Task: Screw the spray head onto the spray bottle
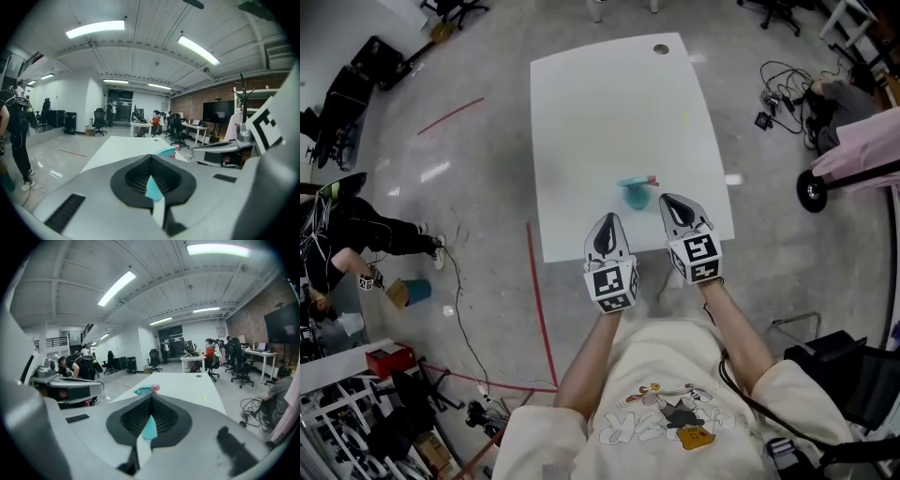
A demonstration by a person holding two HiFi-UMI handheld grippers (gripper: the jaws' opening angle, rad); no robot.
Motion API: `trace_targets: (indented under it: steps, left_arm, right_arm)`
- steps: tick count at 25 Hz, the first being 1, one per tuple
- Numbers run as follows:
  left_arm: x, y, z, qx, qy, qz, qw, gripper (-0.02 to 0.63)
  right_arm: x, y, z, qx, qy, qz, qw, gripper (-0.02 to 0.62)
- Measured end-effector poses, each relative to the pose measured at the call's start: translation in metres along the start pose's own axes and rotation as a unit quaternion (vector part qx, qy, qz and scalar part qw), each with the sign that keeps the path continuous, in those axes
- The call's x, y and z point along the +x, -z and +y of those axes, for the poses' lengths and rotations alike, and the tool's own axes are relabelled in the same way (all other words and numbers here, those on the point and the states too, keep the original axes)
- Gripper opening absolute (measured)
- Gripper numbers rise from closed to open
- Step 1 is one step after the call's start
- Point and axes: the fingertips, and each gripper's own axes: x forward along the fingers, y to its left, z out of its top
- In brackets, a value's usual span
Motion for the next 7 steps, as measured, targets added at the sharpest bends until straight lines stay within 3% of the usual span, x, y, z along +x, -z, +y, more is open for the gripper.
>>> trace_targets:
  steps: [7]
  left_arm:
    - [-0.005,-0.012,-0.006,-0.008,0.008,0.005,0.9999,0.006]
  right_arm:
    - [-0.005,-0.010,-0.003,-0.006,0.004,-0.005,1.000,0.006]
